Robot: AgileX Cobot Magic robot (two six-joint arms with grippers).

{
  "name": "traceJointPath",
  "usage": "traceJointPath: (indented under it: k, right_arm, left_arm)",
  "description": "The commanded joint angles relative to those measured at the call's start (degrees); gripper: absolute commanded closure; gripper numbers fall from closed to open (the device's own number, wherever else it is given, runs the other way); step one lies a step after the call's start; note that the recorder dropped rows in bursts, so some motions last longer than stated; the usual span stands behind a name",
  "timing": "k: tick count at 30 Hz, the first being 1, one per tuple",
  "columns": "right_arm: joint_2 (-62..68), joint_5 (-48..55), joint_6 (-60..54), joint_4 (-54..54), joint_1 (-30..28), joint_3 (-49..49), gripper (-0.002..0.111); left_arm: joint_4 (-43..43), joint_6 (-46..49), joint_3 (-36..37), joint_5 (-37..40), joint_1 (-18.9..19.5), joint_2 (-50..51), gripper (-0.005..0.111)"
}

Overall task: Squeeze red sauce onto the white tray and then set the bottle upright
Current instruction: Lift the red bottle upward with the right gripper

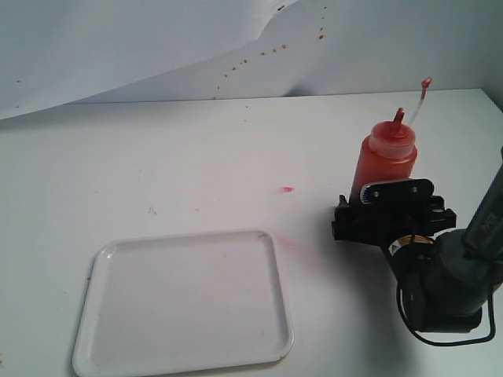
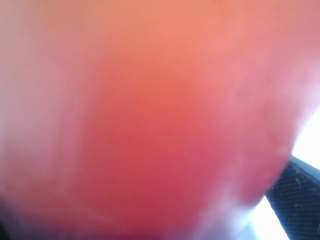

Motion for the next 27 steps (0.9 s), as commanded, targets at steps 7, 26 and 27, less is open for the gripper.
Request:
traceJointPath:
  k: [7,26,27]
  right_arm:
    - [0.0,-0.5,1.6,0.0,0.0,-0.1,0.108]
    - [-0.1,-0.9,-2.4,4.0,0.0,-1.2,0.108]
    - [-0.1,-0.9,-2.4,4.0,0.0,-1.5,0.108]
  left_arm:
    - [-0.3,-0.1,0.3,-0.1,0.0,-0.1,0.107]
    - [-0.3,-0.1,0.3,-0.1,0.0,-0.1,0.107]
    - [-0.3,-0.1,0.3,-0.1,0.0,-0.1,0.107]
